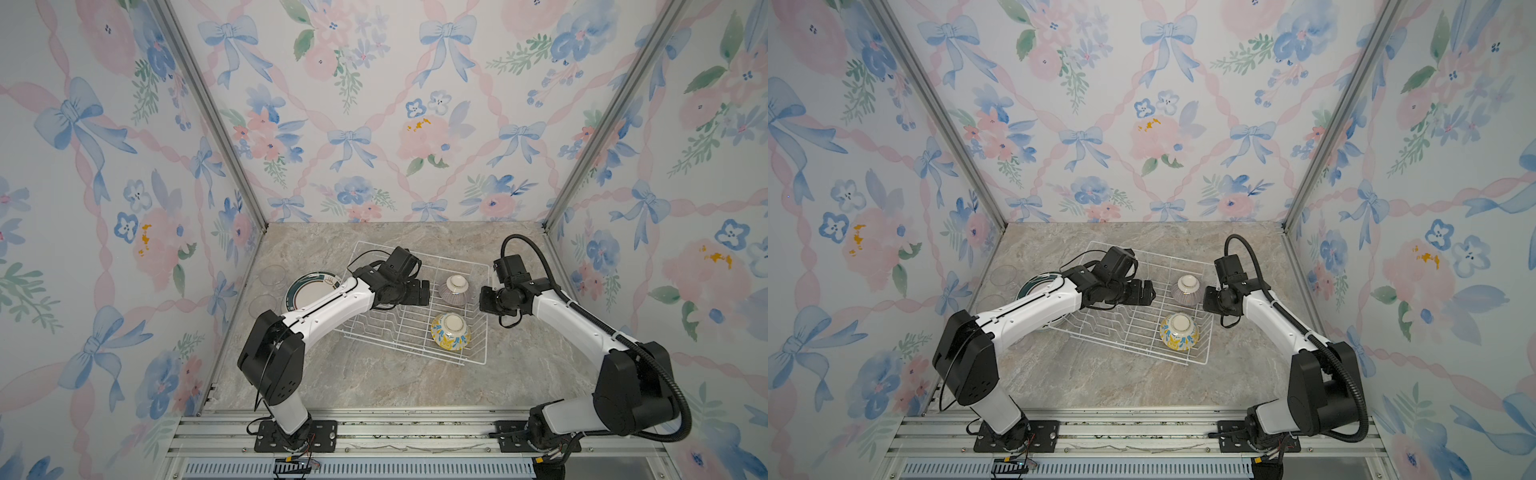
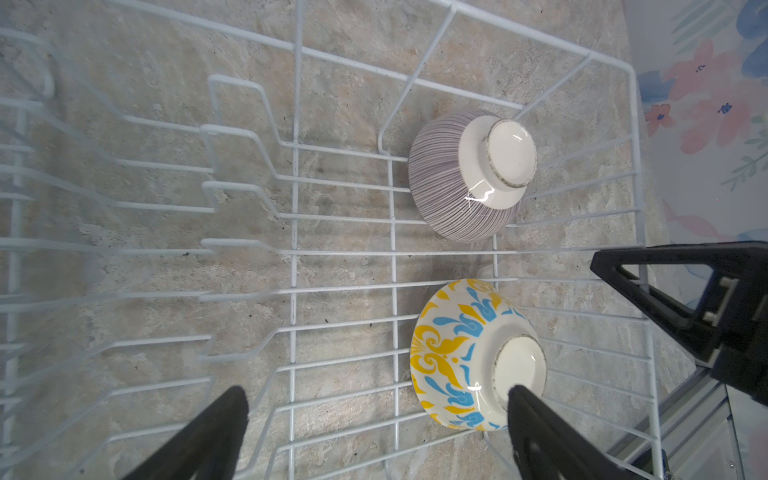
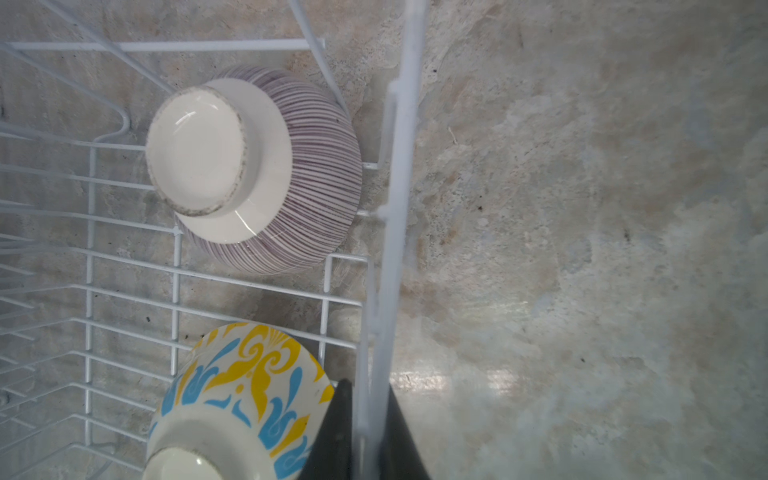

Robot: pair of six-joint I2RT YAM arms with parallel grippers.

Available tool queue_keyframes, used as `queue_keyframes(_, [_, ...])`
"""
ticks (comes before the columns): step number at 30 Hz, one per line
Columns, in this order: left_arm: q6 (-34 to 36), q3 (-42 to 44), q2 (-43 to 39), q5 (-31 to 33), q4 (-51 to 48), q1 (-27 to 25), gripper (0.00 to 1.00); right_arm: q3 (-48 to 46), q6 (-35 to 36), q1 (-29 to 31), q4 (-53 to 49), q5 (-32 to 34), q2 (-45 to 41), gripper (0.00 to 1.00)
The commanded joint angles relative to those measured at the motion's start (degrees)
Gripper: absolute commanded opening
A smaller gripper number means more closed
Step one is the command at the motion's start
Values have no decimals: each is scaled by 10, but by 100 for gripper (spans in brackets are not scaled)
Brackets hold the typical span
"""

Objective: Unload the mixed dishes from the dish rack
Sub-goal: 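Lower the left gripper onto the yellow-blue patterned bowl to grasp it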

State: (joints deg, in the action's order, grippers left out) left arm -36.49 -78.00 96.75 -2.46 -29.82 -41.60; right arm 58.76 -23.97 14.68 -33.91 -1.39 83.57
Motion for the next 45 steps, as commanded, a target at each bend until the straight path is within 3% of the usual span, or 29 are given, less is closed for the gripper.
queue_keyframes(1, [0,4,12,-10,5,-6,98,36,23,-6,-5,46,30,9])
queue_keyframes(6, [-3,2,20,-18,11,-12,98,88,50,-12,-17,82,67,4])
queue_keyframes(15, [-15,-23,53,-59,26,-31,98,151,113,-27,16,97,142,7])
queue_keyframes(20, [-35,-29,74,-72,37,-43,98,167,112,-30,30,67,130,27])
queue_keyframes(22, [-51,-22,76,-82,53,-46,98,160,106,-30,37,55,99,52])
queue_keyframes(26, [-82,1,70,-95,96,-52,98,130,86,-31,46,49,30,81])
queue_keyframes(31, [-114,32,66,-107,152,-52,98,80,51,-34,38,22,-79,99])
queue_keyframes(40, [-166,97,87,-163,280,-57,98,-15,7,-37,9,-101,-255,97])
queue_keyframes(45, [-198,128,98,-169,343,-60,98,-37,3,-37,-22,-121,-317,97])
